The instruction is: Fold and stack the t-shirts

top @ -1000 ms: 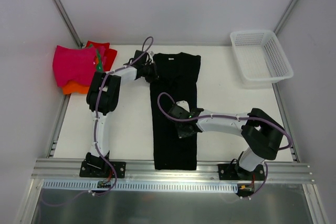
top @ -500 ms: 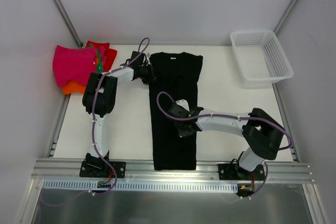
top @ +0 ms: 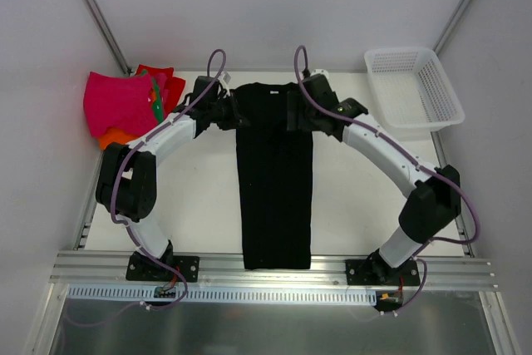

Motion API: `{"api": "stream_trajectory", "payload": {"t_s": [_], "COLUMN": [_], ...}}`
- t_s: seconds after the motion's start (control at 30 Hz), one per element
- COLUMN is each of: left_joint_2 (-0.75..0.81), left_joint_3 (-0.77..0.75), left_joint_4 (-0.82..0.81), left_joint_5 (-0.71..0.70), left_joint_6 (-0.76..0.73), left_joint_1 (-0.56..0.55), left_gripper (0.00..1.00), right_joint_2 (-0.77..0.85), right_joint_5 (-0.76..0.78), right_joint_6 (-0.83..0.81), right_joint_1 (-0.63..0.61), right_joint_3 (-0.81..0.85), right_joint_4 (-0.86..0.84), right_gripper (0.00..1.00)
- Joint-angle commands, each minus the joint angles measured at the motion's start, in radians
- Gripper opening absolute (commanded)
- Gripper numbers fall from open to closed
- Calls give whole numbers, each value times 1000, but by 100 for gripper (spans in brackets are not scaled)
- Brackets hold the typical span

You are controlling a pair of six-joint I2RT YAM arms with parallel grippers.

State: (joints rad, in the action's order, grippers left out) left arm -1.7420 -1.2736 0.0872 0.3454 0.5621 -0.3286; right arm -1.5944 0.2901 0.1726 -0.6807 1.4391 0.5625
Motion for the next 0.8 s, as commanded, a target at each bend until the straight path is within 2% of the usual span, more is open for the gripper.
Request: {"api": "stream_trajectory", "payload": {"t_s": [0.0,0.17,0.33,0.47,0.6,0.77], "left_joint_2": [33,56,32,16,6,-4], "left_joint_3": [62,111,111,103,109,117], "left_joint_4": [16,17,17,16,17,16], "left_joint_5": [-40,-51,-52,-49,-51,-57], "left_joint_6": [1,1,-1,4,4,7], "left_joint_1": [-13,-13,-15,-18,-21,-24], "left_gripper": [9,10,10,10,9,9], "right_joint_2": [-114,-359,-573,-729,-831,-872], "right_joint_5": [-92,-374,-595,-733,-861,-1008], "right_joint_6": [-84,-58,-35,7,82,182], "right_joint_1": [111,286,382,447,483,504], "right_joint_3": [151,378,674,831,853,799], "right_joint_4": [16,25,37,37,-50,-177], "right_gripper": [76,76,76,74,72,68]}}
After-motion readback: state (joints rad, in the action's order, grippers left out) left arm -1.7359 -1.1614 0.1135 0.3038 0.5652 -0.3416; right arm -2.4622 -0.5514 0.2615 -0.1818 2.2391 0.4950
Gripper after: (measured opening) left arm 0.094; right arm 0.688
